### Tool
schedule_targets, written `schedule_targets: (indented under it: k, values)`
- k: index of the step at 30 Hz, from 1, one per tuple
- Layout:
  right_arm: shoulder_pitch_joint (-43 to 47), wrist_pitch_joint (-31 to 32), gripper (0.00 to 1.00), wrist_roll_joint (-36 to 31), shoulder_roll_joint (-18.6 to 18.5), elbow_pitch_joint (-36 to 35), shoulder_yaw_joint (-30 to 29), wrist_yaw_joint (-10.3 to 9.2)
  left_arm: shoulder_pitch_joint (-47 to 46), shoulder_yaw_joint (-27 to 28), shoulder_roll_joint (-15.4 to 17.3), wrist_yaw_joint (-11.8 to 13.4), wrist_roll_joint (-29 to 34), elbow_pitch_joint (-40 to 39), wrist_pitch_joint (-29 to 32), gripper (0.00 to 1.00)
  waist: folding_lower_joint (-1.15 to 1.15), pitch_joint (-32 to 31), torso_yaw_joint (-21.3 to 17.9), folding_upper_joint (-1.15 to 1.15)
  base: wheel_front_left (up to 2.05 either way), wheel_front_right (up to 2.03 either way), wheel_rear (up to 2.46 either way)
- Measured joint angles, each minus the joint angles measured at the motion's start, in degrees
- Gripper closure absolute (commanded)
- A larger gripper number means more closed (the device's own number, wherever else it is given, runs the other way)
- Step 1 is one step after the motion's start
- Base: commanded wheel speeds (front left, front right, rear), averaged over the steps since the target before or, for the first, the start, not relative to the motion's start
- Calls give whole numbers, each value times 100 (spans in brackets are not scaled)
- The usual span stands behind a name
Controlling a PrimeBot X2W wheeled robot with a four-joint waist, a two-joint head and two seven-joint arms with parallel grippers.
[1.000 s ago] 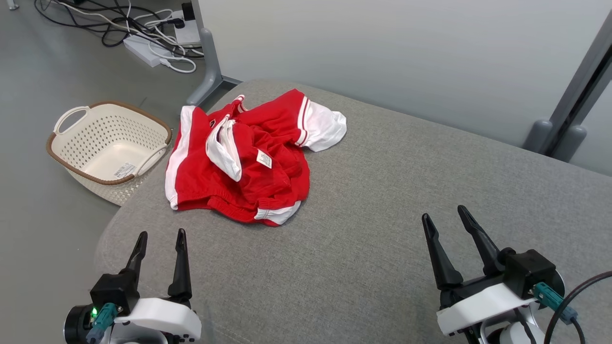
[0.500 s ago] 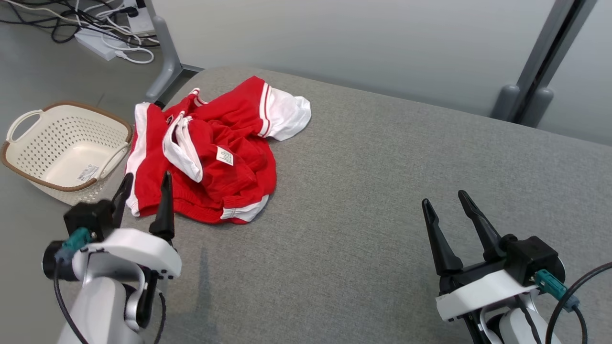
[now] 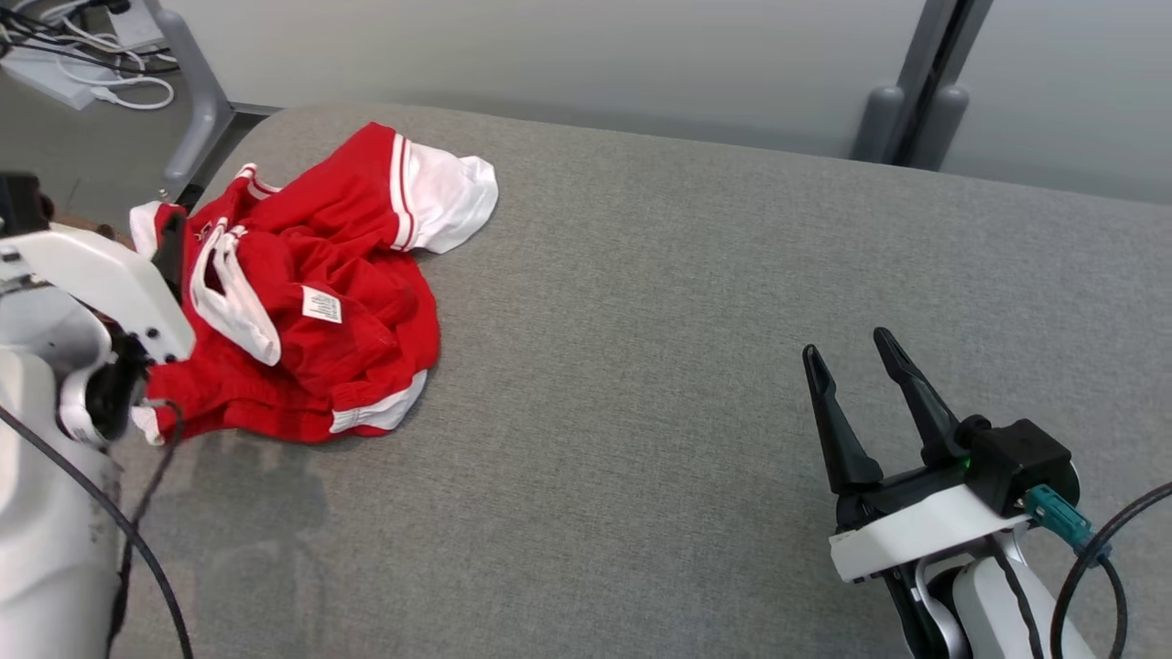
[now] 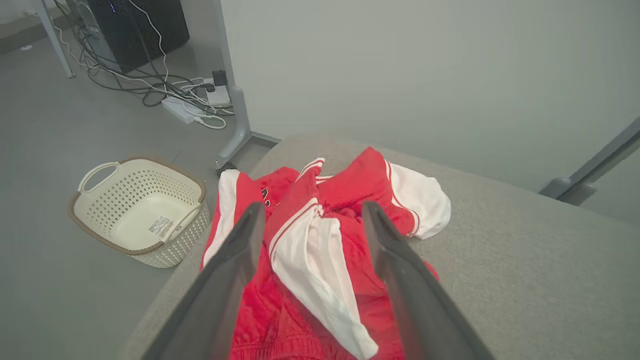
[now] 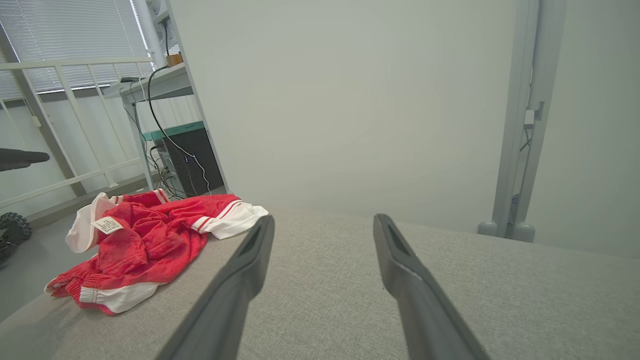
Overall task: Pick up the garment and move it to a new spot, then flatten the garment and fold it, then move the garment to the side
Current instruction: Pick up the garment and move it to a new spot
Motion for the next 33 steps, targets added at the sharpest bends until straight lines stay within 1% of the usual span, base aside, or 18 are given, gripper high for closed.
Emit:
schedule_targets:
  k: [3, 6, 12, 17, 21, 25, 26, 27, 28, 29, 30, 33]
  values:
    - [-64, 0, 0, -1, 7, 0, 15, 0, -417, 87, 241, 0, -94, 261, 368, 0, 0, 114, -168, 0, 0, 0, 0]
    - [-148, 1, 0, -3, 5, -2, 29, 0, -751, 144, 386, -22, -216, 599, 758, 0, 0, 230, -350, 0, 0, 0, 0]
    - [-303, 0, 0, 0, 7, -7, 67, 0, -1109, 215, 802, 3, -288, 1396, 1379, 0, 0, 454, -749, 0, 0, 0, 0]
    - [-325, 0, 0, 1, 1, -11, 25, 0, -1194, 350, 999, -55, -514, 1925, 1801, 0, 0, 580, -1066, 0, 0, 0, 0]
    - [-326, 0, 0, 1, 1, -12, 11, 0, -1185, 377, 1080, -40, -577, 2225, 2125, 0, 0, 637, -1242, 0, 0, 0, 0]
    - [-328, 0, 0, 0, 2, -25, 16, 0, -1168, 415, 1163, 38, -641, 2336, 2181, 0, 0, 660, -1344, 0, 0, 0, 0]
    - [-328, 0, 0, 0, 0, -26, 11, 0, -1168, 404, 1204, 53, -632, 2363, 2187, 2, 0, 669, -1368, 0, 0, 0, 0]
    - [-331, 0, 0, 0, 2, -25, 11, 0, -1167, 404, 1214, 56, -633, 2376, 2187, 44, 0, 671, -1376, 0, 0, 0, 0]
    - [-338, 0, 0, 0, 2, -23, 9, 0, -1166, 403, 1215, 56, -635, 2383, 2186, 64, 0, 671, -1379, 0, 0, 0, 0]
    - [-346, 0, 0, -1, 2, -22, 7, 0, -1167, 398, 1215, 55, -635, 2384, 2179, 97, 0, 670, -1380, 0, 0, 0, 0]
    - [-347, 0, 0, -1, 1, -19, 3, 0, -1167, 390, 1215, 55, -635, 2385, 2169, 100, 0, 667, -1380, 0, 0, 0, 0]
    - [-346, 0, 0, 0, 2, 4, 7, 0, -1167, 357, 1218, 2, -642, 2397, 2134, 100, 0, 641, -1371, 0, 0, 0, 0]
